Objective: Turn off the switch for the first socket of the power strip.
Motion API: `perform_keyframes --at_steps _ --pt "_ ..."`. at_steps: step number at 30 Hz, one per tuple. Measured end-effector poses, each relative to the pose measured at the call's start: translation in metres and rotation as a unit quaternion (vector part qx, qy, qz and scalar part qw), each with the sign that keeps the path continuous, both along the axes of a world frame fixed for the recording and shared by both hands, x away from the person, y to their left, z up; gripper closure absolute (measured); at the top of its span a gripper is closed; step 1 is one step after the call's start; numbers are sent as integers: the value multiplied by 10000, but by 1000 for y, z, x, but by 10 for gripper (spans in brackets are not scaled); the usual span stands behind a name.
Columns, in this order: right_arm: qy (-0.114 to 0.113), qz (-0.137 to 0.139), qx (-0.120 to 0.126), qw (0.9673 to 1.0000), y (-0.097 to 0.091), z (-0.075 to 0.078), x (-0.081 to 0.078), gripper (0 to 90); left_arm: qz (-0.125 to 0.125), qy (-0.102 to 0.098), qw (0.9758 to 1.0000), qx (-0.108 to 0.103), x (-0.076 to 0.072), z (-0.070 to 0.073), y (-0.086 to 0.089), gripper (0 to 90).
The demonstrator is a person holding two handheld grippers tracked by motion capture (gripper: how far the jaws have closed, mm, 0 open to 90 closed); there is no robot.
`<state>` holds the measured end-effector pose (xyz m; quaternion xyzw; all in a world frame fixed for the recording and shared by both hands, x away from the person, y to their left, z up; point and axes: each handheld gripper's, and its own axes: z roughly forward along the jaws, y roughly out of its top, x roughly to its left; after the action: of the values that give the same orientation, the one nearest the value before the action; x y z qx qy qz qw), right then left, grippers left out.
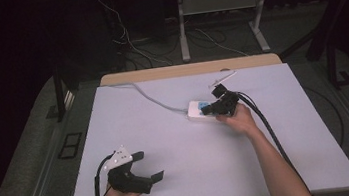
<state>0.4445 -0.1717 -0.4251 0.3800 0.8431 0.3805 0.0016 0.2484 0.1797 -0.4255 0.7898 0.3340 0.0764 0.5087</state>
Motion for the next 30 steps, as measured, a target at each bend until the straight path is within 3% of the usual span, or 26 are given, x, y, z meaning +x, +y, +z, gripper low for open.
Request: perform_keyframes --at_steps 4,6,9,16,30 --pt "-54 -11 4 10000 -1 5 -1 900 0 2 10000 -12 0 0 1 0" --pt "-77 54 -227 9997 -1 5 -2 900 1 7 10000 -15 1 0 1 0" --pt "-109 48 -26 9999 -6 8 -2 900 -3 13 10000 -7 1 0 1 0" --pt "-220 38 177 9996 -14 21 -5 900 1 19 10000 -13 1 0 1 0" --pt "-432 51 87 9990 -39 50 -25 899 -9 24 10000 -11 0 0 -1 0"
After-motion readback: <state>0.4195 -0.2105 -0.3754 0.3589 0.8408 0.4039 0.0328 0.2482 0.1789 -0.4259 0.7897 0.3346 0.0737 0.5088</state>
